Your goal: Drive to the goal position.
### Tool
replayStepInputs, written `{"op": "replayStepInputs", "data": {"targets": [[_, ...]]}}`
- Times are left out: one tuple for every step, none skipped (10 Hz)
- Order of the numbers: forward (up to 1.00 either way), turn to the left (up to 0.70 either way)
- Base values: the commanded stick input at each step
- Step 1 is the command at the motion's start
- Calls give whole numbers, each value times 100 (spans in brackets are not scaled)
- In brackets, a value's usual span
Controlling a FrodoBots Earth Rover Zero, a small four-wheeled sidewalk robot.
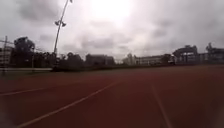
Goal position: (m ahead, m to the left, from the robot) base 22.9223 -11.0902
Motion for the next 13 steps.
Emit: {"op": "replayStepInputs", "data": {"targets": [[50,0],[50,0],[50,-9],[50,-37],[50,-45],[50,-36],[50,-20],[50,-1],[50,0],[50,0],[50,0],[50,0],[50,0]]}}
